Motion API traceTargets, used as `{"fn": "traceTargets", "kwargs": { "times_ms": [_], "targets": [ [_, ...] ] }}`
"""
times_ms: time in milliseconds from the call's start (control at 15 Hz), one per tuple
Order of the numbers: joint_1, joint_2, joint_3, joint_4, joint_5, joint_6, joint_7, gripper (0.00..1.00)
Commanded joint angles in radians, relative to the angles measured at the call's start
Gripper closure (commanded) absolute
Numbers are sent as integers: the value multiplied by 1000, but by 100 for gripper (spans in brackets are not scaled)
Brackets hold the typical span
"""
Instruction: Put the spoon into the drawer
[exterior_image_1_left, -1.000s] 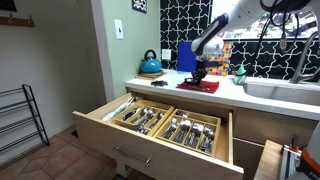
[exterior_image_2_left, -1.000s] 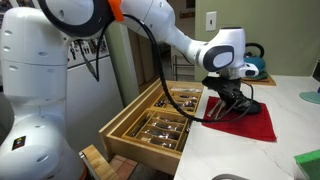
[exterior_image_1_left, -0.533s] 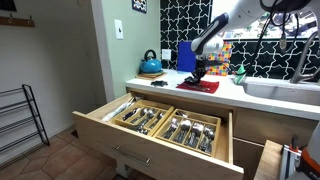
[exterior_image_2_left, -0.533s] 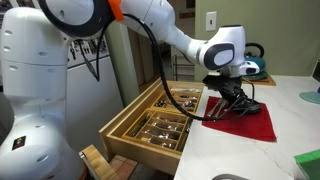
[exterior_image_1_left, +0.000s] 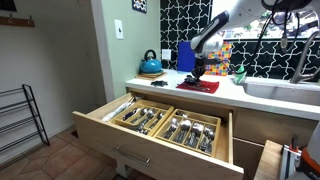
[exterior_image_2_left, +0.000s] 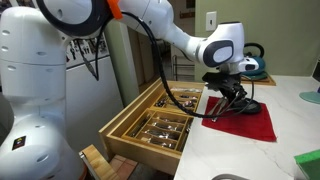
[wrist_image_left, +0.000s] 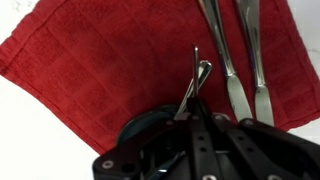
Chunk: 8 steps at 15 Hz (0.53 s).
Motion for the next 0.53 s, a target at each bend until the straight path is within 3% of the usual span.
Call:
{"fn": "traceTargets", "kwargs": {
  "times_ms": [0, 467],
  "targets": [
    [2, -78, 16, -48, -10, -37, 7, 99],
    [55, -347, 57, -221, 102, -219, 122, 99]
  ]
}}
